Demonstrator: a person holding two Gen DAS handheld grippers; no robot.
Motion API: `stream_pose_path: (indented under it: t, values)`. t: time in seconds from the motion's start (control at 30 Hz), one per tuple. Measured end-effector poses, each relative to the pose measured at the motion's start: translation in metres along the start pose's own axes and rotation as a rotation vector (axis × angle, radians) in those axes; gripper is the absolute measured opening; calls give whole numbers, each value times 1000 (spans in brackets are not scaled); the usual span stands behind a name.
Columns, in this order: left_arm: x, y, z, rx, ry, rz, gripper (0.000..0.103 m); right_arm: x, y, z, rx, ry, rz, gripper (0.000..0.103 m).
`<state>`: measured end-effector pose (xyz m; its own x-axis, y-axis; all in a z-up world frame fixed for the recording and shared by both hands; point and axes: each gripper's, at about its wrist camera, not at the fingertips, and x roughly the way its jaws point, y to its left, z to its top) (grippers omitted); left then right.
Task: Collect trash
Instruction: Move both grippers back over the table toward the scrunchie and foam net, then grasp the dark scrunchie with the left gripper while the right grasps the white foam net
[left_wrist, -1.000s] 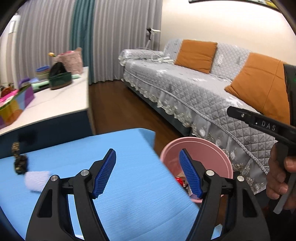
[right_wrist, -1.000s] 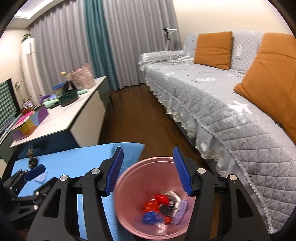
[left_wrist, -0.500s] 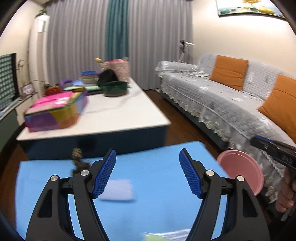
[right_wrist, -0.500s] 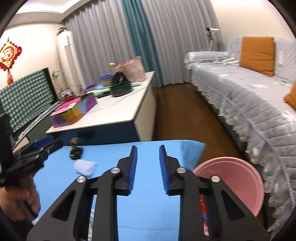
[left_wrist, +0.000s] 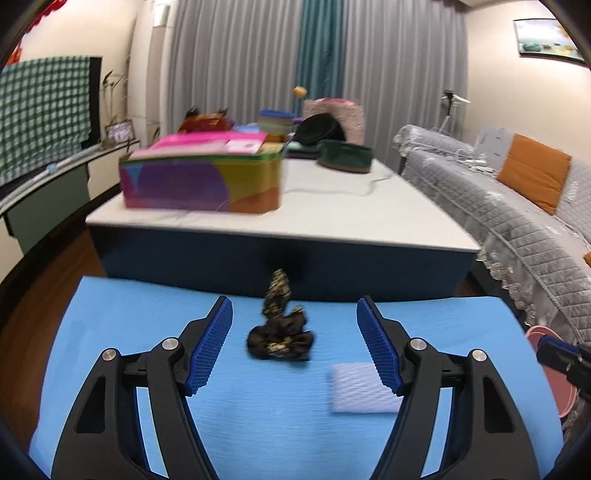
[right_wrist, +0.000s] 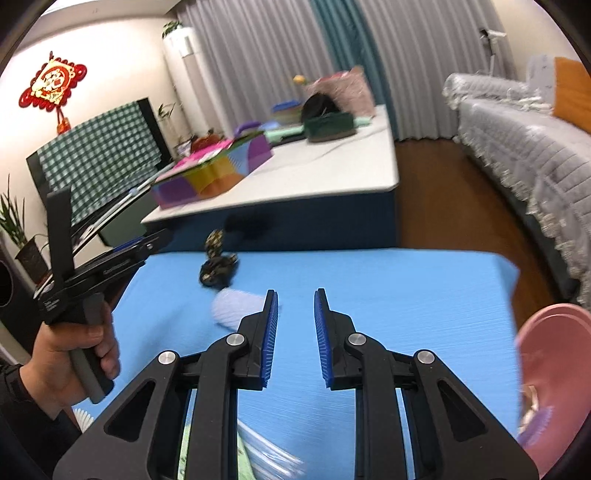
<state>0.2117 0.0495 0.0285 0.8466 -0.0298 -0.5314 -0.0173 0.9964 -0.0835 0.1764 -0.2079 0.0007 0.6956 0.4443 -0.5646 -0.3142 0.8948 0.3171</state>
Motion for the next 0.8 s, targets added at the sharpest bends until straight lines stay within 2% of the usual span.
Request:
stream_pose_path:
  t: [0.3,0.57,0.8]
  values:
    - [31,20,-13,-11,42,22,67,64,10,-9,35,112,68,24]
    - [60,27,-16,-33,72,14,67,99,19,-12,31,196,97,41]
    - [74,25,-19,-20,104,7,67,118,26,-20,5,272,96,43]
